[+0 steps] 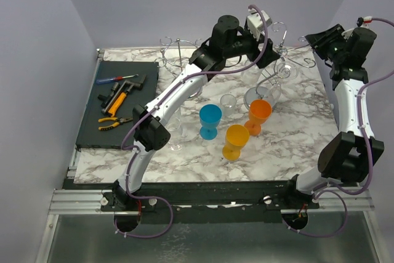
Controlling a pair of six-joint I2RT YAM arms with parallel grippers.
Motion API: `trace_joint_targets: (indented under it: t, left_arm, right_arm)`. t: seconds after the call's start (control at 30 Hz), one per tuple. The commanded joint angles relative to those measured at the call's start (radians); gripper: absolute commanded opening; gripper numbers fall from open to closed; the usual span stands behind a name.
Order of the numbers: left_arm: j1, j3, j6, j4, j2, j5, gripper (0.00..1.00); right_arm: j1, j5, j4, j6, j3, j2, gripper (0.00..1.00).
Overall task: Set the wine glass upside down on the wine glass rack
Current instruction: Adjust the wine rack at the center of the board.
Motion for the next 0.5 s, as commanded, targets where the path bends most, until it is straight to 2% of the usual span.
trace_joint_targets:
  t: [0.0,0.13,0.3,0.47]
  left_arm:
    - [-0.010,0.054,-0.051,0.130,0.035,-0.077,0.87]
    - [-0.010,0.070,-0.085,0.164,0.057,-0.039,0.86]
    - [-0.019,0.080,-0.082,0.193,0.084,-0.035,0.81]
    - [-0.039,0.088,-0.037,0.195,0.110,-0.051,0.74]
  right_arm:
    - [0.003,-0.032,0.055,0.009,-0.031,-0.003,0.41]
    - [0.003,-0.037,0.070,0.015,-0.050,-0.011,0.36]
    - [0.003,-0.047,0.084,0.021,-0.074,-0.019,0.23]
    - [0.004,-0.038,0.083,0.016,-0.093,-0.039,0.19]
